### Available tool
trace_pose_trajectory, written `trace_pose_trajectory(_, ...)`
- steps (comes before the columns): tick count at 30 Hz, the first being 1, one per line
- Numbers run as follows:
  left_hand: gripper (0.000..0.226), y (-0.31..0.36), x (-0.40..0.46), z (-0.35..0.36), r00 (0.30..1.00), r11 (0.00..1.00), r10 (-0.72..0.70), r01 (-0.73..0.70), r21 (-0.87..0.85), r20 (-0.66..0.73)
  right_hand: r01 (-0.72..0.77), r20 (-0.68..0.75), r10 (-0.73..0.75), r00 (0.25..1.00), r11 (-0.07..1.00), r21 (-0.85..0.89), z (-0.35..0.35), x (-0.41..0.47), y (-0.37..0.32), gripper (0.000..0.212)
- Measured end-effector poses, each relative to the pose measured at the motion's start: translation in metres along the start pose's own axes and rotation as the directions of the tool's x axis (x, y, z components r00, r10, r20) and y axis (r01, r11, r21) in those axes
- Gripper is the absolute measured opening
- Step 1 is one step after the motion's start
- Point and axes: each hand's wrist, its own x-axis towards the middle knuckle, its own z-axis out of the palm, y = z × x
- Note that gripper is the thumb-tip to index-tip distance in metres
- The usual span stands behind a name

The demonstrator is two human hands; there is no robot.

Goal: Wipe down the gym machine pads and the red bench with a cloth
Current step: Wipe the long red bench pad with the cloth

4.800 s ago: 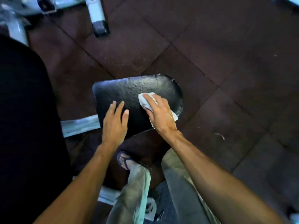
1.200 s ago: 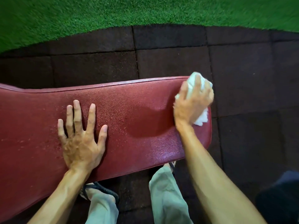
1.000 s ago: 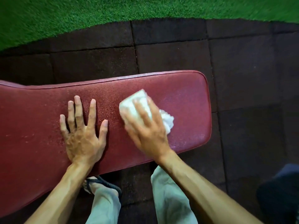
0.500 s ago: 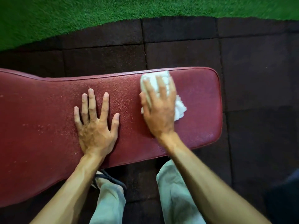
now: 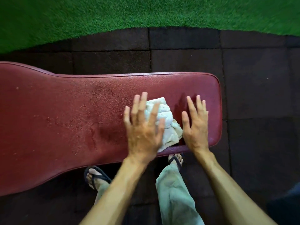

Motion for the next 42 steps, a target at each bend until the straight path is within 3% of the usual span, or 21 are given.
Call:
trace_pose_trajectory(5, 0.053, 0.025, -0.006, 0.035, 0.998, 0.998, -0.062, 0.062, 0.020, -0.007, 0.031, 0.004, -0.031, 1.000, 0.986, -0.161, 0.010, 0.000, 0.014, 0.058)
trace_pose_trajectory(12, 0.054, -0.041, -0.040, 0.013, 0.984, 0.989, 0.138, -0.142, 0.034, 0.110, 0.011, 0.026, -0.007, 1.000, 0.987, -0.162, 0.009, -0.001, 0.011, 0.058)
trace_pose_trajectory(17, 0.053, -0.138, -0.027, -0.033, 0.993, 0.994, -0.105, 0.106, -0.015, 0.045, -0.025, -0.005, 0.025, 1.000, 0.972, -0.233, 0.014, -0.003, 0.007, 0.059)
trace_pose_trajectory(20, 0.050, -0.131, 0.023, -0.030, 0.991, 0.989, -0.132, 0.129, -0.072, -0.032, -0.038, -0.013, 0.036, 0.999, 0.963, -0.268, 0.018, -0.004, 0.004, 0.060)
trace_pose_trajectory(24, 0.046, -0.065, 0.078, 0.001, 0.999, 0.990, 0.016, -0.023, -0.137, -0.049, -0.035, -0.022, 0.030, 0.999, 0.960, -0.277, 0.020, -0.004, 0.006, 0.060)
trace_pose_trajectory(27, 0.047, -0.028, 0.055, 0.015, 0.981, 0.974, 0.196, -0.195, -0.117, -0.010, -0.030, -0.024, 0.025, 0.999, 0.964, -0.266, 0.018, -0.003, 0.009, 0.060)
trace_pose_trajectory(30, 0.047, -0.044, -0.012, 0.007, 0.917, 0.917, 0.389, -0.376, -0.133, 0.092, -0.018, -0.014, 0.015, 1.000, 0.966, -0.258, 0.017, -0.003, 0.009, 0.060)
trace_pose_trajectory(32, 0.050, -0.086, -0.047, -0.009, 0.894, 0.904, 0.425, -0.412, -0.118, 0.138, -0.023, -0.005, 0.022, 1.000, 0.968, -0.252, 0.017, -0.003, 0.007, 0.060)
trace_pose_trajectory(35, 0.050, -0.152, -0.058, -0.040, 0.920, 0.936, 0.353, -0.346, -0.072, 0.169, -0.027, 0.020, 0.034, 0.999, 0.964, -0.264, 0.017, -0.005, 0.001, 0.062)
trace_pose_trajectory(37, 0.048, -0.174, -0.037, -0.052, 0.966, 0.976, 0.216, -0.211, -0.047, 0.143, 0.071, 0.061, -0.054, 0.997, 0.945, -0.321, 0.025, -0.012, -0.013, 0.064)
trace_pose_trajectory(40, 0.047, -0.164, 0.023, -0.045, 0.998, 0.997, 0.044, -0.041, -0.060, 0.048, 0.121, 0.070, -0.103, 0.992, 0.932, -0.341, 0.044, -0.021, -0.038, 0.069)
trace_pose_trajectory(42, 0.044, -0.139, 0.061, -0.031, 0.999, 0.995, 0.036, -0.036, -0.089, -0.006, 0.066, 0.035, -0.057, 0.998, 0.937, -0.342, 0.051, -0.020, -0.046, 0.070)
